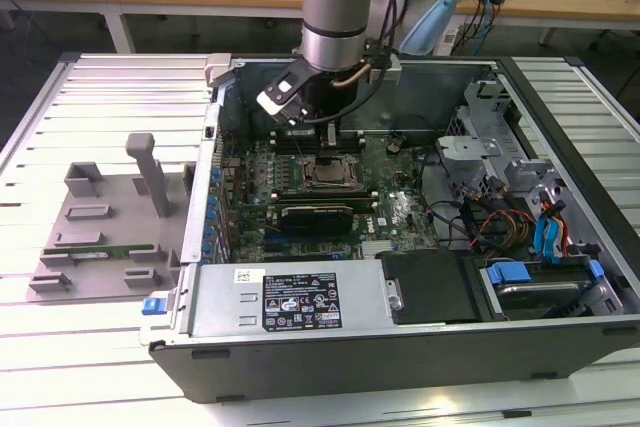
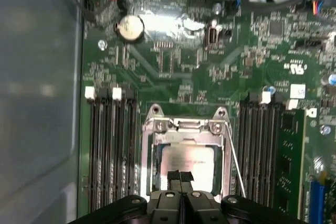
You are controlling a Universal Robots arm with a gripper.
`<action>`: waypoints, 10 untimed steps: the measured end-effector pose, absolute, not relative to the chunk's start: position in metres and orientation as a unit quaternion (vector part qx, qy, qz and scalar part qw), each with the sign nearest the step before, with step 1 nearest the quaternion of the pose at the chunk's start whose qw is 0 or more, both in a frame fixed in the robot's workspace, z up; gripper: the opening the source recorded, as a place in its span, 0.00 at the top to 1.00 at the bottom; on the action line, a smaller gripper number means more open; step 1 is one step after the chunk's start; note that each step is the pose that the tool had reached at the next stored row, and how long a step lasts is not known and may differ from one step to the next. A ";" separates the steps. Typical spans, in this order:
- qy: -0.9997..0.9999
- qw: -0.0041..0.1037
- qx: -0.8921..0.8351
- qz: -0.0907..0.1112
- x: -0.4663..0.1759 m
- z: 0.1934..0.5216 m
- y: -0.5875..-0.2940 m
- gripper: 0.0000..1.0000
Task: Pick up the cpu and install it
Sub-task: 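Close the cpu cover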
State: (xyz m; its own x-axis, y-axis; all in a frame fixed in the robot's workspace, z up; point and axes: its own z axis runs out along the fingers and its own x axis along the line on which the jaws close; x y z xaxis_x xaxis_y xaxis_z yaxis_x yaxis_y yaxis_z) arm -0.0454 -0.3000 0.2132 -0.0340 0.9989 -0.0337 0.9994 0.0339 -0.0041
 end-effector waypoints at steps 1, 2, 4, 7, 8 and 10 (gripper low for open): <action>0.719 0.011 0.695 -0.013 -0.049 0.211 -0.300 0.89; 0.719 0.011 0.695 -0.013 -0.051 0.209 -0.300 0.89; 0.719 0.011 0.695 -0.013 -0.053 0.207 -0.300 0.89; 0.719 0.011 0.695 -0.013 -0.053 0.206 -0.300 0.89; 0.719 0.011 0.695 -0.013 -0.053 0.206 -0.300 0.89; 0.719 0.011 0.695 -0.013 -0.053 0.205 -0.300 0.89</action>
